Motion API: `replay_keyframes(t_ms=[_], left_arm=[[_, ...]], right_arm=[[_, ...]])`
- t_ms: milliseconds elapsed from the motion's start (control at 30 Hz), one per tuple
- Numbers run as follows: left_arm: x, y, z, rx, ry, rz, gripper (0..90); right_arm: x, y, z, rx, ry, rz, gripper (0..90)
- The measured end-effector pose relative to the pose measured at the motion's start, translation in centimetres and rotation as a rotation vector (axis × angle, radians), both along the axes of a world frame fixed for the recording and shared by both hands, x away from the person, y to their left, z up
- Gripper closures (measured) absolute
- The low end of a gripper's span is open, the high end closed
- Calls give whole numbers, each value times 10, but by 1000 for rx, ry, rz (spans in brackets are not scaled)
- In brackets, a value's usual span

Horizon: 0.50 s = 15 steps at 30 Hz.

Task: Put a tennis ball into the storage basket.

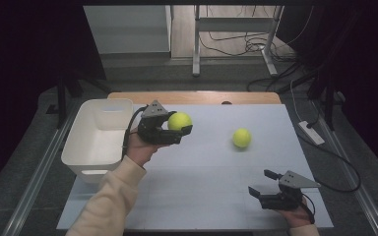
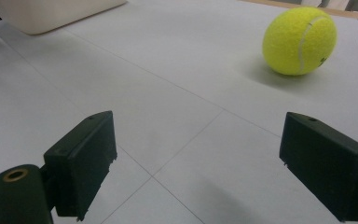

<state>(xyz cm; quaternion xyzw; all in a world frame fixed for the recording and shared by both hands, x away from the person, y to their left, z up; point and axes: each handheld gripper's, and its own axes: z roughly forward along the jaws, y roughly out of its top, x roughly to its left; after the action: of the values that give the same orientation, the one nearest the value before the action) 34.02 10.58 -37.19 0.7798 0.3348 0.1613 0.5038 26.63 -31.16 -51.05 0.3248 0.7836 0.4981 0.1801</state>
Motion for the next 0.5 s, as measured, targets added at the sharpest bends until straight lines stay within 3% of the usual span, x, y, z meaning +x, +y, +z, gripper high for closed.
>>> replay_keyframes(t_ms=[500], left_arm=[[2,20,8,-6,-19,55,267]], right_arm=[[0,0,0,1,-2,-3,109]])
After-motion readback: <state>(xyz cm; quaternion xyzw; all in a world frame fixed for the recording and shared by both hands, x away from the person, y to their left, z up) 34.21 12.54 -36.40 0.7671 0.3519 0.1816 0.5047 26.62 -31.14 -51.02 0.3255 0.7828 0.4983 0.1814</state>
